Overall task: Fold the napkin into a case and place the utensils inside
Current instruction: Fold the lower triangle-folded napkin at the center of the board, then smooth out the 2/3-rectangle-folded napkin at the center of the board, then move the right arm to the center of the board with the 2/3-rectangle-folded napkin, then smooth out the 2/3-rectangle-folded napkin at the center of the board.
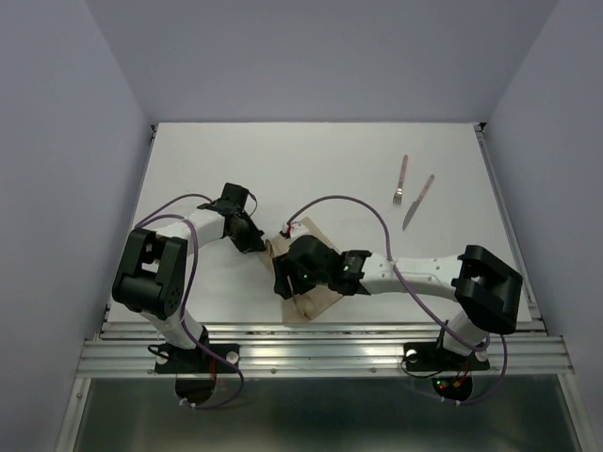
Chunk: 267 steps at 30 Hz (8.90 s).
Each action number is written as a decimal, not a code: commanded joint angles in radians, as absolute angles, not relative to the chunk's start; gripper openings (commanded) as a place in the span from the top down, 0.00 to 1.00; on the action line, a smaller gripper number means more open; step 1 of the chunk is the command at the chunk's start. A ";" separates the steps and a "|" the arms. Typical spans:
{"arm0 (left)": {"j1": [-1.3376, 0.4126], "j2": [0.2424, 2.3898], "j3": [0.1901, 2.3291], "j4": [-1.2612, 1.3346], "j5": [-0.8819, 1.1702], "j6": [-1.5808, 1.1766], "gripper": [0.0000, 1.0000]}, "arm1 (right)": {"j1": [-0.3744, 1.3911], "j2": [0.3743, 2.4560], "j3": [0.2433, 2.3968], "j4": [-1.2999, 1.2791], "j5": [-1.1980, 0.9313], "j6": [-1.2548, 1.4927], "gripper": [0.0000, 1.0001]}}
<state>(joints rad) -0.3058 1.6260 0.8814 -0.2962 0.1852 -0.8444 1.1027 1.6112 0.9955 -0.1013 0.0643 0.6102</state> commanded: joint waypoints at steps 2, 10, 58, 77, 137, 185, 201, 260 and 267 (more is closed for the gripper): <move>-0.307 1.675 0.862 -0.347 0.103 -0.827 1.00 | 1.213 1.696 1.106 -0.259 0.308 0.520 0.35; -0.307 1.680 0.857 -0.348 0.103 -0.824 1.00 | 1.278 1.871 1.230 -0.376 0.474 0.476 0.48; -0.310 1.683 0.862 -0.359 0.094 -0.808 1.00 | 1.010 1.429 0.910 -0.324 0.405 0.607 0.53; -0.321 1.700 0.887 -0.371 0.089 -0.805 1.00 | 0.781 1.391 0.650 -0.012 -0.279 0.675 0.28; -0.339 1.733 1.080 -0.492 0.032 -0.767 1.00 | 0.695 1.536 0.753 0.002 -0.220 0.474 0.88; -0.368 1.810 1.207 -0.523 0.029 -0.729 1.00 | 0.637 1.710 0.882 -0.080 0.227 0.492 0.62; -0.402 1.864 1.252 -0.526 0.035 -0.715 1.00 | 0.741 1.404 0.765 -0.152 0.258 0.755 0.50; -0.462 1.709 1.301 -0.452 0.135 -0.607 1.00 | 0.910 1.721 0.914 0.026 0.293 0.819 0.97; -0.462 1.680 1.235 -0.462 0.172 -0.600 1.00 | 0.910 1.747 0.930 0.028 0.279 0.819 0.97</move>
<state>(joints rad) -0.4583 1.7031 1.2633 -0.4290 0.1776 -0.6205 0.9157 1.7546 0.9173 0.0261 0.2558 0.8089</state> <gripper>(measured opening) 0.018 0.036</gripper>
